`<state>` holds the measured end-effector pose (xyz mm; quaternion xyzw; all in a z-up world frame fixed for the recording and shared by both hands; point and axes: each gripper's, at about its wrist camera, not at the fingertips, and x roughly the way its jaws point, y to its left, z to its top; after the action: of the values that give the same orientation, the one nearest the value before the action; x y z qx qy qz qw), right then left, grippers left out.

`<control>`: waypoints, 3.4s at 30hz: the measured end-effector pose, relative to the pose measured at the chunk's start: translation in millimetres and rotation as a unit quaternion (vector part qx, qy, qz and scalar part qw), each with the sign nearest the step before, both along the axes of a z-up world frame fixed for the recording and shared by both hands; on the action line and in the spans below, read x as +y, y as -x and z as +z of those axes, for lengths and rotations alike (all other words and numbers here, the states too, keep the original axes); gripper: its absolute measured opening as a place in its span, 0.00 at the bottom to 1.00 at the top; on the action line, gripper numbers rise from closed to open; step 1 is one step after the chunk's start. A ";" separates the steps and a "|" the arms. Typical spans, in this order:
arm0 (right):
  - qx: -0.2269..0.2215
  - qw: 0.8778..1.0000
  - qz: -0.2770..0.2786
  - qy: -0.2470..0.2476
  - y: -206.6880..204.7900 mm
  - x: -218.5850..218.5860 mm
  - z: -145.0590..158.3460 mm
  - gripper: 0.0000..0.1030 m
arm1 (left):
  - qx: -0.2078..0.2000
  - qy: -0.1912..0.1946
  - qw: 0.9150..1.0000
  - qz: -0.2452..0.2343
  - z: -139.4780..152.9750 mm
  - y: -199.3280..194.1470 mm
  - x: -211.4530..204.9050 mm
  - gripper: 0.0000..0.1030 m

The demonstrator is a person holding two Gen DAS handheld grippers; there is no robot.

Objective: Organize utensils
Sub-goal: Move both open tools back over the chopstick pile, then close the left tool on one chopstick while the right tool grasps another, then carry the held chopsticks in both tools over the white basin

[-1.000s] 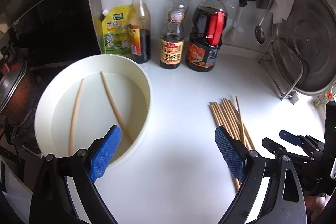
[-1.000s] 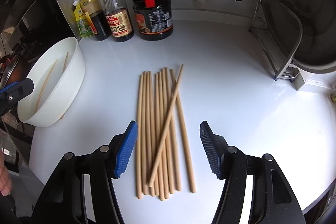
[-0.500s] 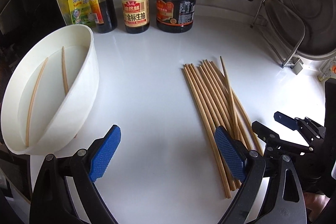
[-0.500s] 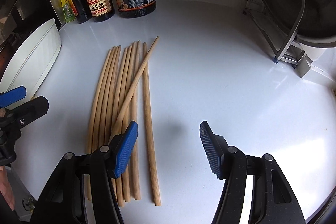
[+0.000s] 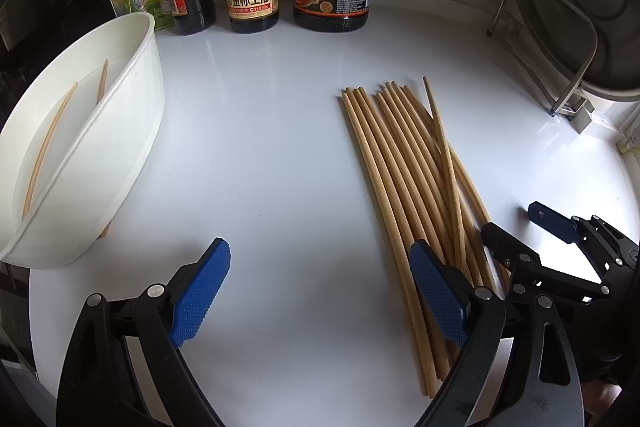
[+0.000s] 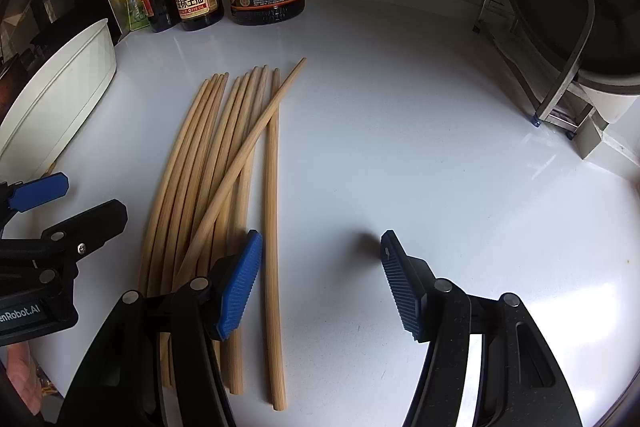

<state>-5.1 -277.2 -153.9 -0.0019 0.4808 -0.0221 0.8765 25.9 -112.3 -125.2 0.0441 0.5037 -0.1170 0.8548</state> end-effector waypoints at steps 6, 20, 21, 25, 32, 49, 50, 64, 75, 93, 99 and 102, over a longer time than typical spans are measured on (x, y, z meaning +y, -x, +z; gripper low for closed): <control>-0.005 1.000 -0.002 0.004 1.6 -4.3 0.8 0.57 | -0.001 -0.011 1.000 -0.002 -7.5 1.6 -6.0 0.87; -0.007 1.000 -0.010 0.009 1.2 -13.3 0.1 0.57 | 0.008 -0.031 0.999 0.000 -24.3 -2.5 -11.5 0.87; -0.007 1.000 -0.009 0.009 0.6 -13.0 0.1 0.57 | 0.011 -0.033 0.999 0.002 -25.9 -2.5 -10.0 0.87; -0.010 1.000 -0.004 0.011 -1.5 -11.2 -0.5 0.57 | 0.007 -0.034 0.999 0.010 -26.5 -3.6 -5.0 0.88; -0.015 1.000 0.024 0.004 -11.0 -4.5 -2.1 0.57 | 0.003 -0.035 0.999 0.009 -25.7 -6.0 -6.2 0.82; -0.004 0.997 0.073 0.005 -19.3 9.8 4.7 0.06 | 0.006 -0.025 0.999 -0.019 -16.5 -5.1 -14.5 0.07; -0.003 0.998 0.068 0.005 -18.6 8.5 4.8 0.06 | 0.008 -0.023 1.000 -0.017 -16.2 -5.9 -13.2 0.07; -0.024 1.000 -0.018 0.002 -14.4 -25.4 14.1 0.06 | -0.002 -0.005 1.000 -0.013 1.8 -8.7 -4.1 0.07; -0.047 0.999 -0.015 -0.005 -5.1 -9.7 68.0 0.06 | -0.029 0.011 0.999 -0.007 50.8 -11.4 21.7 0.07; -0.079 0.984 0.147 -0.061 -67.3 190.0 136.7 0.06 | -0.065 0.003 0.993 0.098 111.7 -40.8 190.4 0.07; -0.059 0.977 0.188 -0.083 -105.2 252.7 122.8 0.06 | -0.049 -0.009 0.990 0.134 95.9 -60.4 244.0 0.07; -0.040 0.976 0.196 -0.088 -120.2 278.3 109.4 0.06 | -0.036 -0.009 0.989 0.142 85.9 -71.4 260.2 0.07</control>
<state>115.1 1.0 -44.6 -0.0179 0.4360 0.1930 0.8788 97.3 147.9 -39.2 -0.0162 0.4746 0.0115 0.8800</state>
